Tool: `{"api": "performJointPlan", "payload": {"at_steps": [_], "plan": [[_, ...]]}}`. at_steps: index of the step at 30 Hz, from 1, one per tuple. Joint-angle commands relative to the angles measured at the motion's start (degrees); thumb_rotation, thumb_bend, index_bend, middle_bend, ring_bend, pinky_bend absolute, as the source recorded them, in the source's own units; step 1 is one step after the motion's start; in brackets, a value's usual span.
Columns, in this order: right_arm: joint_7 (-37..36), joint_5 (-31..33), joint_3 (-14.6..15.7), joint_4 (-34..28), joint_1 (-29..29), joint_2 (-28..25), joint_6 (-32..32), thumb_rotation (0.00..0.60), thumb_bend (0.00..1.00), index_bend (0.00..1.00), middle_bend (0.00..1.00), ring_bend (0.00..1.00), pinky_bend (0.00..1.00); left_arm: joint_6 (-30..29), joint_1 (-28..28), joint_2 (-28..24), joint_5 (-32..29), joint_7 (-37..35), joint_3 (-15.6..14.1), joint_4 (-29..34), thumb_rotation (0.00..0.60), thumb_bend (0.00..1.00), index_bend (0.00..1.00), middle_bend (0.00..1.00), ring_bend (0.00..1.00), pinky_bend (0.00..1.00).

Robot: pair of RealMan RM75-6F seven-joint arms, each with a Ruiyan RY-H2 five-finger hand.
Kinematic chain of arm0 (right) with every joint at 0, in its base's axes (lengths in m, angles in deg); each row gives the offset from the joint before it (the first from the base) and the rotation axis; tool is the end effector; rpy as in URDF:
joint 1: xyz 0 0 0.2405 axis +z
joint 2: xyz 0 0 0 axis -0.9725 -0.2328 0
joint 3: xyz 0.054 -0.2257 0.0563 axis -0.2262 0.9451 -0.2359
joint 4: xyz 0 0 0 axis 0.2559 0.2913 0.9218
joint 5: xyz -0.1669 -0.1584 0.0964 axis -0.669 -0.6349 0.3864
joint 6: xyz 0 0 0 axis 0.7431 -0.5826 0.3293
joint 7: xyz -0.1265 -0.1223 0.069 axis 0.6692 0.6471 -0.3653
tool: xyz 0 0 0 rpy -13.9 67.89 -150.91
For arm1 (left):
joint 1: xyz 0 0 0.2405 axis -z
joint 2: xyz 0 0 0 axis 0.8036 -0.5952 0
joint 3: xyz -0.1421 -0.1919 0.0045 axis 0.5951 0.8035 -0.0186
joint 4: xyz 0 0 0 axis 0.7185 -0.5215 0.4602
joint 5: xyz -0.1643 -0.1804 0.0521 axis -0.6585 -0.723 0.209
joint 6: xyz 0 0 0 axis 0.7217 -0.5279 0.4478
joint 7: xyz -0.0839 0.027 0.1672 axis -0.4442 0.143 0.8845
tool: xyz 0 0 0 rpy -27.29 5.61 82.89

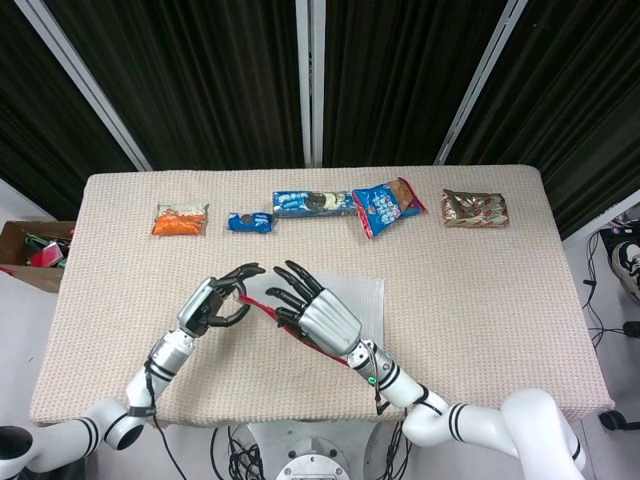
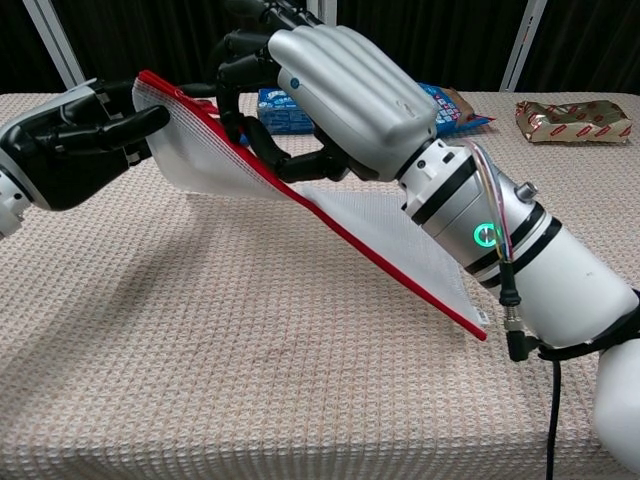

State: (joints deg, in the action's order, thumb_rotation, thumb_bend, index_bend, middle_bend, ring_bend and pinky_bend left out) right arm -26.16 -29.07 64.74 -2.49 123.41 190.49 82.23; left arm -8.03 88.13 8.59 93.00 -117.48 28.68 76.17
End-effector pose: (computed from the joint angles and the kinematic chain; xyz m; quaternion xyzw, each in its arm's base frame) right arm 0.0031 -0.3086 -0.1079 0.6913 -0.1822 0.6494 0.2593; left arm -0.1601 0.3407 -0.0682 0.3433 0.7010 0.6218 0.0644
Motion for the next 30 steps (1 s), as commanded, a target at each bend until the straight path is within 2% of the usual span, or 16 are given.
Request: {"api": "performJointPlan", "payload": {"at_steps": [1, 6, 21, 30], "plan": [[0.7, -0.5, 0.2, 0.2, -0.4, 0.0, 0.7, 0.6, 0.55, 0.99, 0.26, 0.0, 0.0, 0.6, 0.1, 0.2, -0.6, -1.5, 0.4, -0.1, 0.6, 0.5, 0.66, 0.23, 0.09, 0.11], [1.9, -1.3, 0.8, 0.0, -0.9, -0.2, 1.3, 0.6, 0.55, 0.99, 0.26, 0.0, 0.0, 1.6, 0.3, 0.3, -1.3, -3.9, 1.0, 0.1, 0.6, 0.51, 0.66, 0.23, 0.09, 0.11], [4.6, -3.8, 3.0, -4.3, -3.6, -3.6, 3.7, 0.6, 0.55, 1.0, 0.26, 0.0, 0.0, 4.9, 0.6, 1.4, -4.4, -4.8, 3.4, -0.6, 0.6, 0.51, 0.67, 0.23, 0.09, 0.11], [5.4, -4.1, 6.2, -8.0, -8.2, -9.2, 5.4, 0.6, 0.55, 1.0, 0.26, 0.0, 0.0, 6.6, 0.1, 2.1, -6.6, -3.1, 4.8, -2.7, 0.6, 0.52, 0.67, 0.23, 0.09, 0.11]]}}
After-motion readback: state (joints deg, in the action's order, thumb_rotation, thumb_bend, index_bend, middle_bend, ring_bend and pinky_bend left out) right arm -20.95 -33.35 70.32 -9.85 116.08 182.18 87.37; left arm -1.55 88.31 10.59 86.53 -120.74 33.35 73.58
